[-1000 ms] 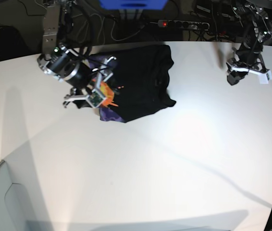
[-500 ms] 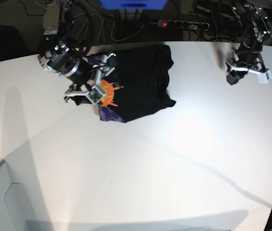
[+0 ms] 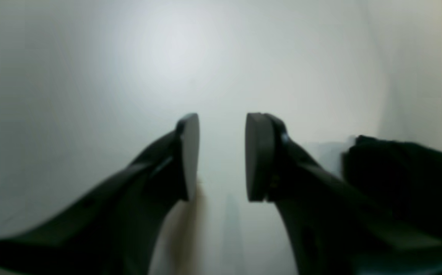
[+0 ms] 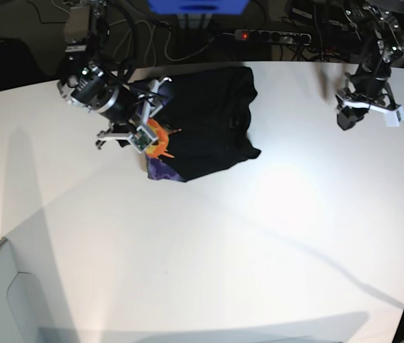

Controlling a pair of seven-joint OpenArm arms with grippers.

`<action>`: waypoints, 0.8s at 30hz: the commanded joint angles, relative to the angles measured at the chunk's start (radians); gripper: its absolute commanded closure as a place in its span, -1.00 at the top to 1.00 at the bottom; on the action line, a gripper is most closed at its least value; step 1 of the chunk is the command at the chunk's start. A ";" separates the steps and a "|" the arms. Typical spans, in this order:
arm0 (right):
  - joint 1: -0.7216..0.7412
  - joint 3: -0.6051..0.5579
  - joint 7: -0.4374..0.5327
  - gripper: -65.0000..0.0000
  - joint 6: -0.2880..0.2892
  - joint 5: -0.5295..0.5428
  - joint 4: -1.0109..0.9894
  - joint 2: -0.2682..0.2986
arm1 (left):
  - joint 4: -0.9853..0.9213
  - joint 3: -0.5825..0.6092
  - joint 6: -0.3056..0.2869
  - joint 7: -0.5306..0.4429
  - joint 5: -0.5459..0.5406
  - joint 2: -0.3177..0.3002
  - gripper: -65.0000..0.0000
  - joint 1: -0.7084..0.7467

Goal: Fold the T-shirt properly
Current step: 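Press and flatten the sun-print edge of the bundle with the right gripper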

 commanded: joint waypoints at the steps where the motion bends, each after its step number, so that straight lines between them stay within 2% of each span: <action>1: 0.008 0.004 0.022 -0.57 0.002 0.016 0.017 0.001 | 0.019 -0.008 -0.008 -0.016 -0.009 -0.009 -0.37 0.003; 4: 0.008 0.006 0.022 -0.94 0.001 0.015 0.017 0.002 | 0.019 -0.008 -0.008 -0.016 -0.009 -0.009 -0.37 0.003; 5: 0.008 0.007 0.022 -1.00 -0.001 0.015 0.017 0.002 | 0.019 -0.008 -0.008 -0.016 -0.009 -0.009 -0.37 0.003; 9: 0.000 0.007 0.022 -0.99 0.002 0.016 0.032 0.002 | 0.019 -0.008 -0.008 -0.016 -0.009 -0.009 -0.37 0.003; 16: -0.037 0.007 0.022 -0.99 0.004 0.019 0.186 0.002 | 0.019 -0.008 -0.008 -0.016 -0.009 -0.011 -0.37 0.003; 24: -0.038 0.042 0.020 -0.99 0.004 0.019 0.193 0.001 | 0.026 -0.008 -0.008 -0.016 -0.009 -0.009 -0.37 0.003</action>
